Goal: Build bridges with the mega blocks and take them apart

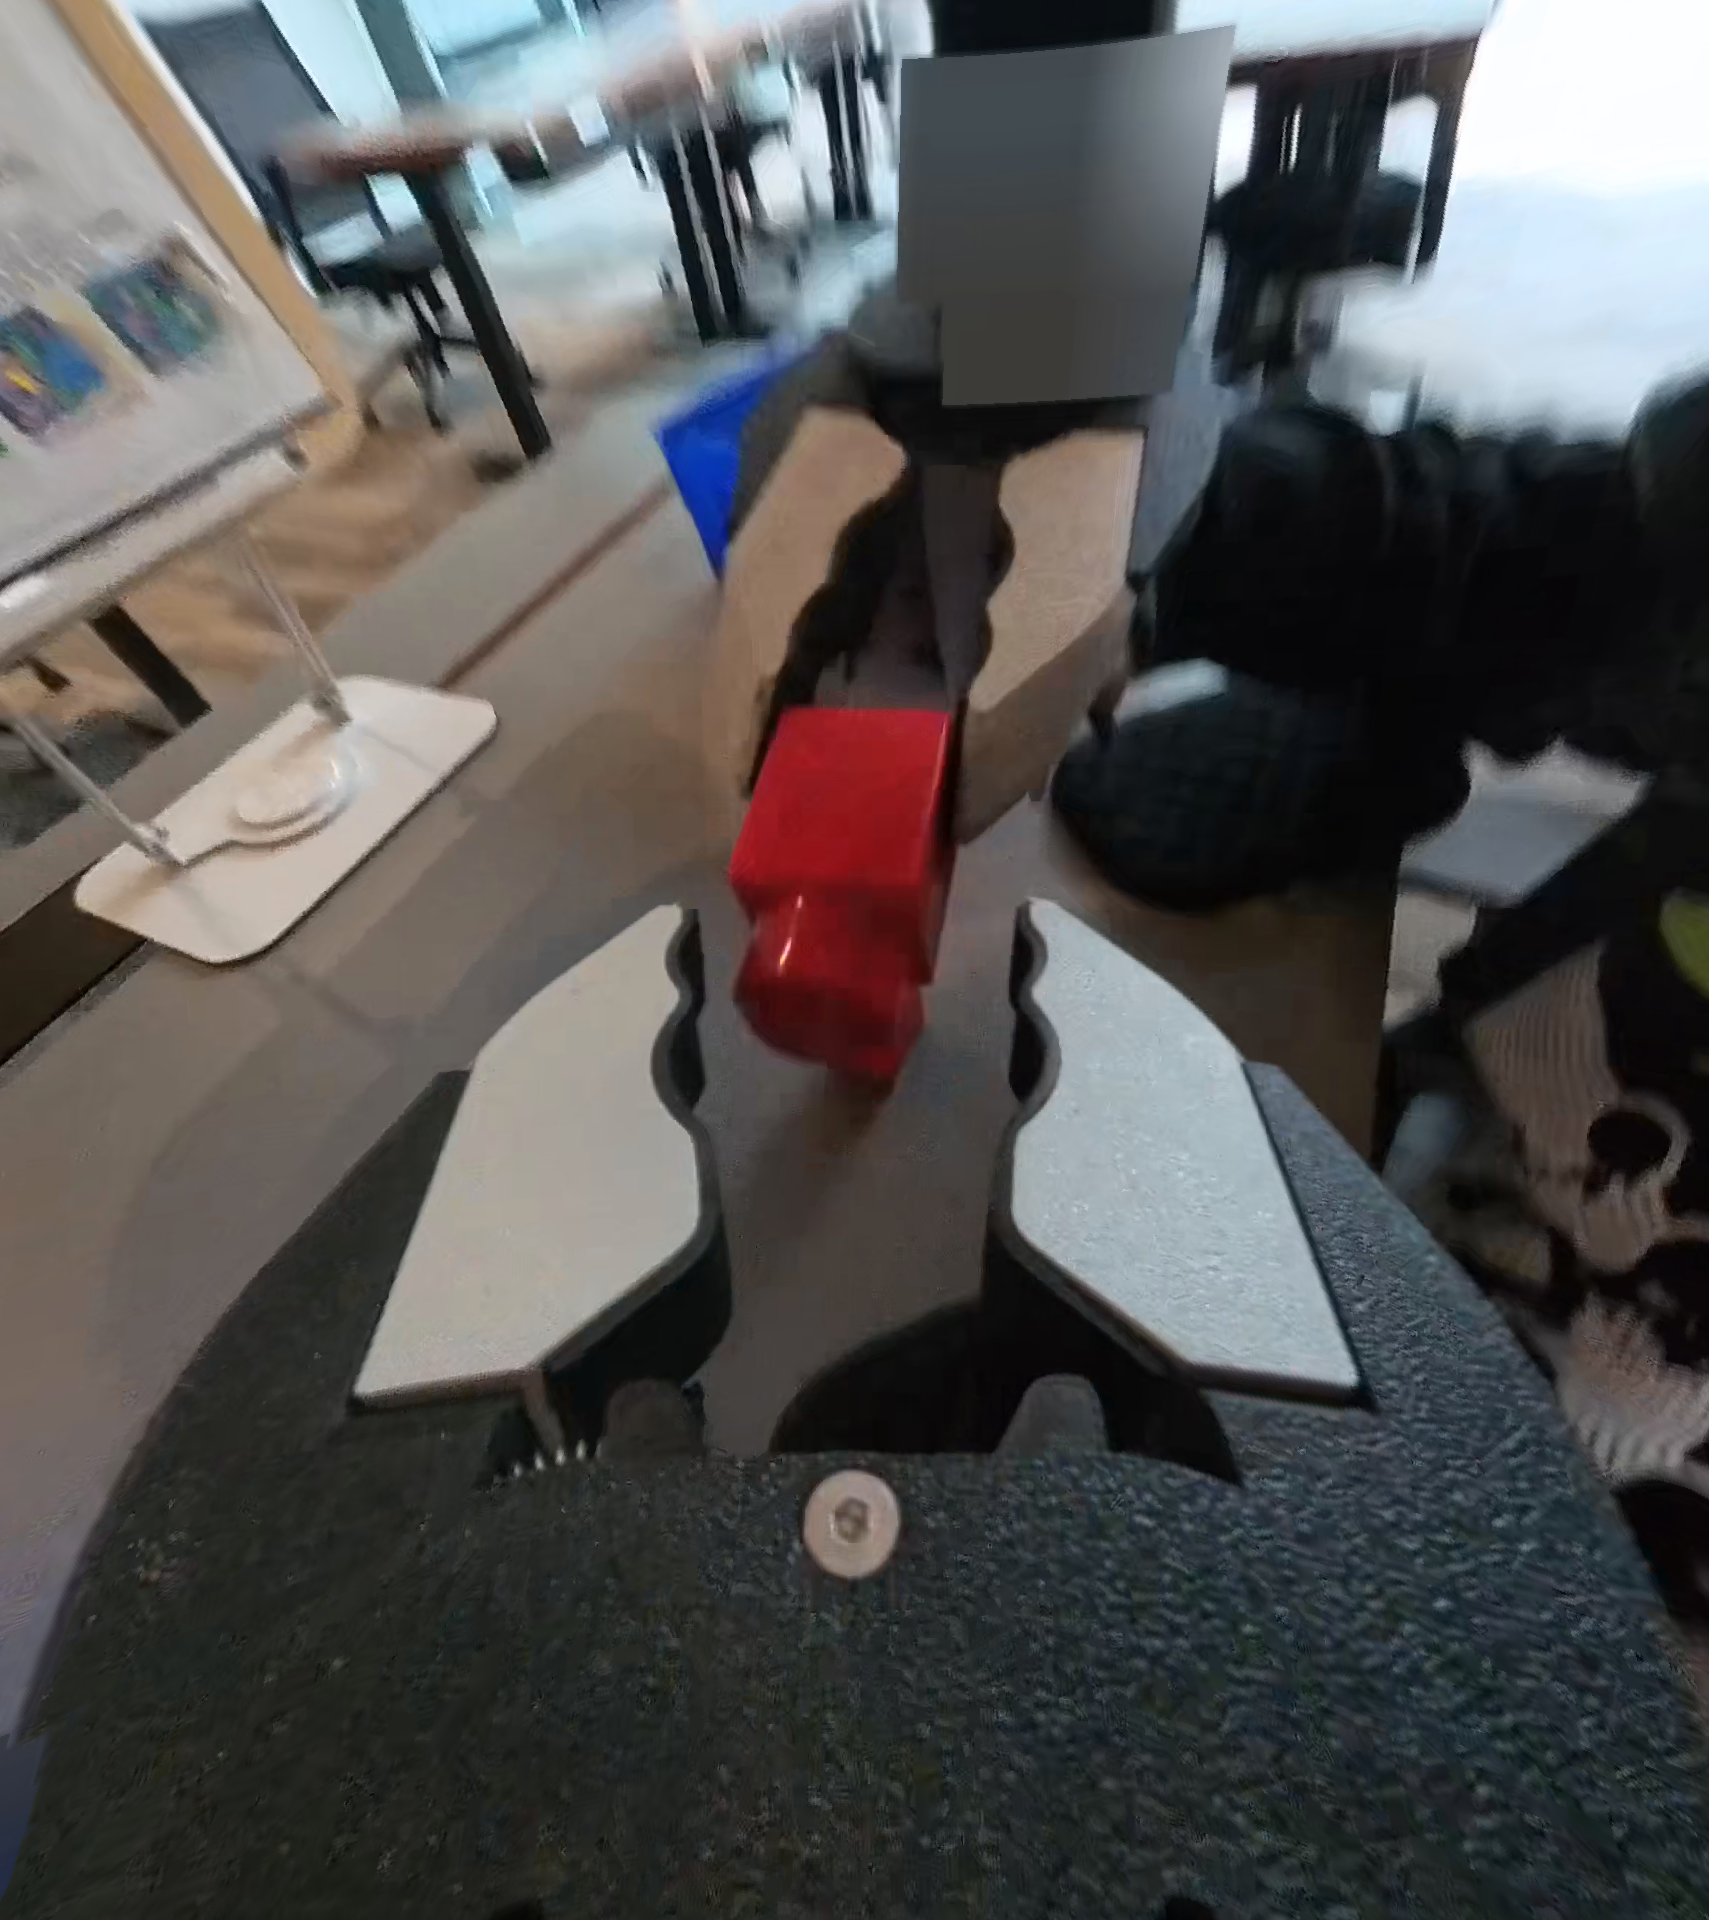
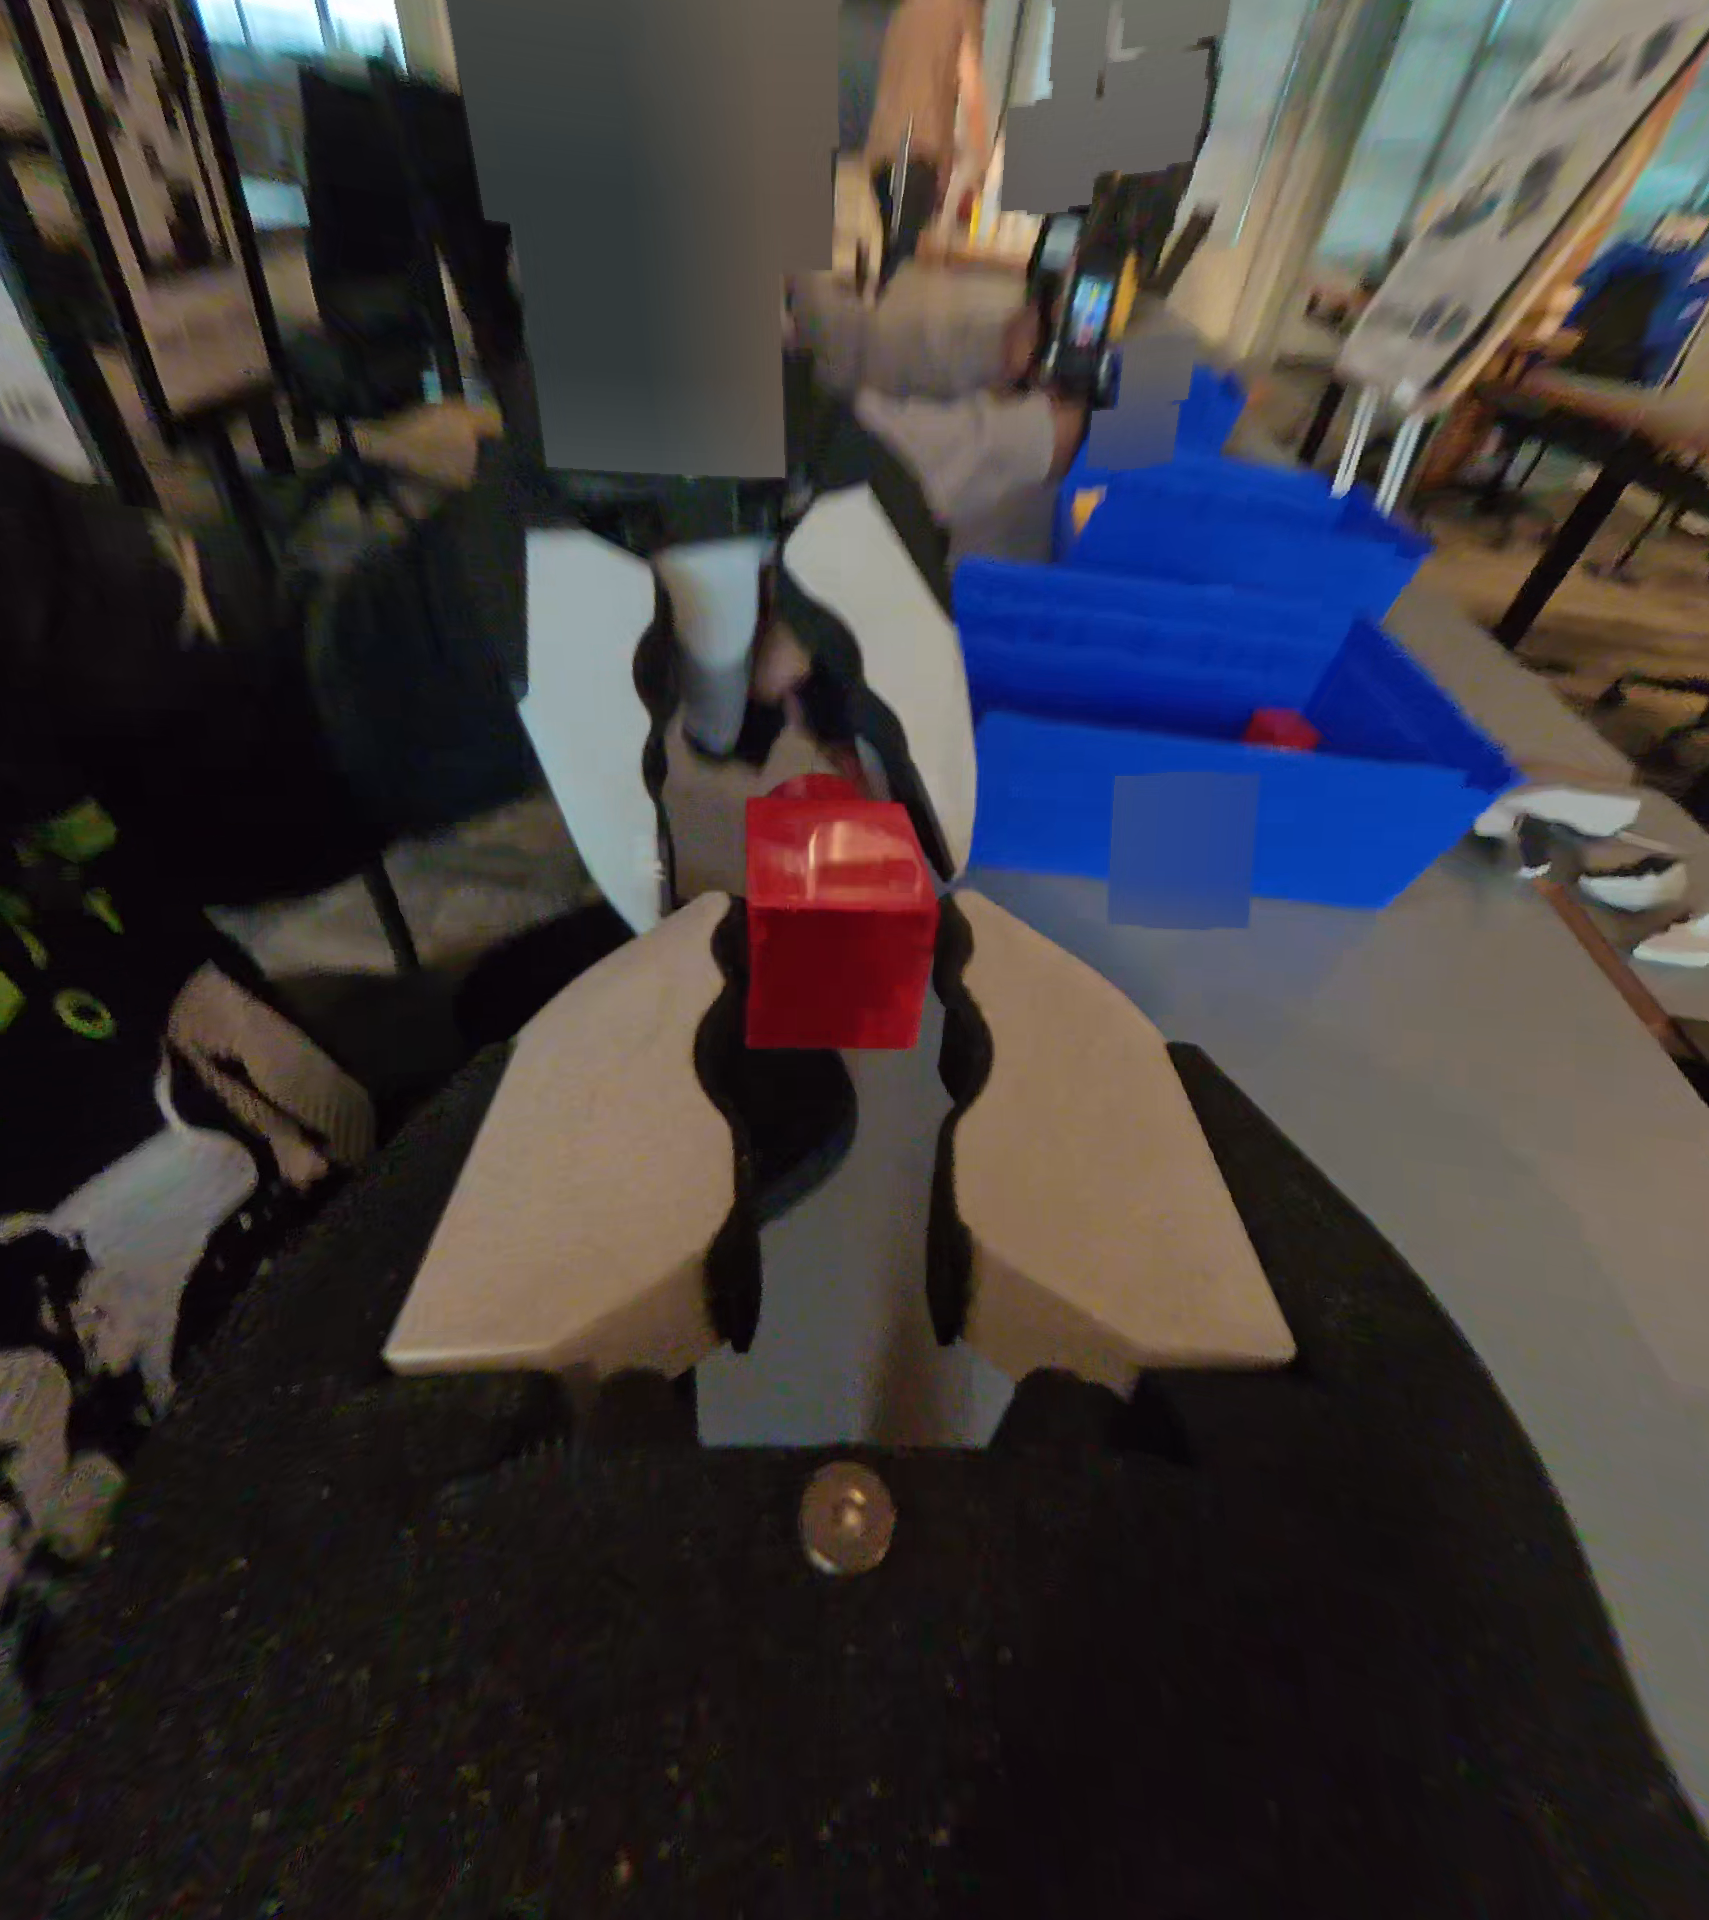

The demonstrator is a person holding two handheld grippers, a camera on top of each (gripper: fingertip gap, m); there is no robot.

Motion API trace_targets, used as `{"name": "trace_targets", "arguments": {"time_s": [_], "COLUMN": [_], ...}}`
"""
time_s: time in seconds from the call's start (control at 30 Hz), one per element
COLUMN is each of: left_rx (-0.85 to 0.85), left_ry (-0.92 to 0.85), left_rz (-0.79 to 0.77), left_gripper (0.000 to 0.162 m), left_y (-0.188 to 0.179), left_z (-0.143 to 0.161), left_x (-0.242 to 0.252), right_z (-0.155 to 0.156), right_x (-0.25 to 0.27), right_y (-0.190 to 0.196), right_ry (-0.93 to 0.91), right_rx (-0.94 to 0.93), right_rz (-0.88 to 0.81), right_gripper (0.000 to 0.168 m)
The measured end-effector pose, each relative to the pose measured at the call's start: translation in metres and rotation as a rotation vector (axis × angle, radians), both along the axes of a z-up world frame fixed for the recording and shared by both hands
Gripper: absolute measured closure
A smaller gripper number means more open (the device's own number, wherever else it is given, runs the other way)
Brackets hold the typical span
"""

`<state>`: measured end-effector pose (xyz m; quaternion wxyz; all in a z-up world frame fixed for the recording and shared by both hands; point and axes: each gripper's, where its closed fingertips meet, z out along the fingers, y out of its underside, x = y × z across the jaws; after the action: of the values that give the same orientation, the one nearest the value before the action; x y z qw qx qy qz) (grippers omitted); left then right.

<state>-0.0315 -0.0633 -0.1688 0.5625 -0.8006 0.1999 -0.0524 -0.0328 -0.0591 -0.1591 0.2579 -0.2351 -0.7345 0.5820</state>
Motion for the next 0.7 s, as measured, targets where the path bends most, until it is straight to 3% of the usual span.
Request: {"name": "trace_targets", "arguments": {"time_s": [0.2, 0.27, 0.4, 0.53, 0.7], "left_rx": [0.355, 0.395, 0.411, 0.458, 0.365], "left_ry": [-0.539, -0.619, -0.652, -0.652, -0.522], "left_rz": [0.003, -0.016, -0.034, -0.01, 0.014], "left_gripper": [0.106, 0.107, 0.108, 0.127, 0.127], "left_y": [-0.003, -0.001, 0.007, 0.007, 0.004], "left_z": [0.04, 0.04, 0.034, 0.039, 0.023], "left_x": [-0.004, -0.001, 0.008, 0.005, 0.002], "right_z": [0.033, 0.036, 0.035, 0.033, 0.008], "right_x": [0.006, 0.005, 0.004, 0.002, 0.004], "right_y": [0.012, 0.011, 0.006, 0.003, 0.002], "right_ry": [0.072, 0.078, 0.07, 0.056, -0.073], "right_rx": [-0.328, -0.395, -0.445, -0.472, -0.404], "right_rz": [0.054, 0.069, 0.08, 0.085, 0.113], "right_gripper": [0.134, 0.134, 0.134, 0.134, 0.134]}}
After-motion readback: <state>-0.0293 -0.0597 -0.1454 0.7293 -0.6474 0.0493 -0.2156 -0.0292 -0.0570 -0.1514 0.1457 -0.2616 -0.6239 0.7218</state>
